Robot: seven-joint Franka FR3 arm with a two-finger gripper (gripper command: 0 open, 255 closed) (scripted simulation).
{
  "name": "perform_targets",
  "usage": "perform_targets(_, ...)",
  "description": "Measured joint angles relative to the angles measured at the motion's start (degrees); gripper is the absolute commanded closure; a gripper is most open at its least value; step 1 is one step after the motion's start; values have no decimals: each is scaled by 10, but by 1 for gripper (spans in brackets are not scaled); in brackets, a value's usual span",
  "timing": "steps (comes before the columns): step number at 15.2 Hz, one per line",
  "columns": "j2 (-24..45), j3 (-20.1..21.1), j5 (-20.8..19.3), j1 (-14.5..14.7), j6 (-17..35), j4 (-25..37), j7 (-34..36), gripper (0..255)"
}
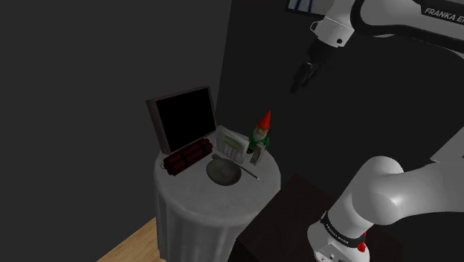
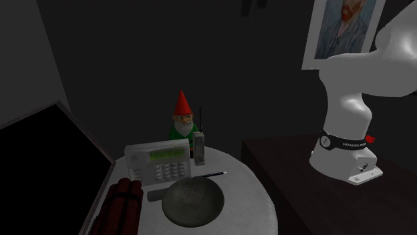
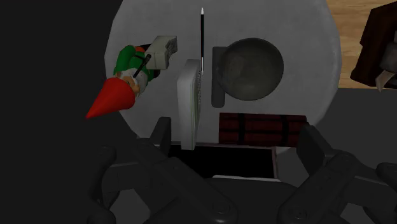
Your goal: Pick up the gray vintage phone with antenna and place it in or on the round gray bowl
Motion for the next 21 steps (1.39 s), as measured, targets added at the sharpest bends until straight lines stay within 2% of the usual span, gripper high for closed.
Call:
perform_targets(3, 8, -7, -7, 1, 15, -14, -14, 0)
perform_targets(9, 65, -32, -37, 7, 92, -67, -71, 0)
perform_targets(15, 156, -65, -71, 9, 179, -94, -135, 0)
perform_targets(21, 271, -89, -97, 12, 267, -94, -189, 0)
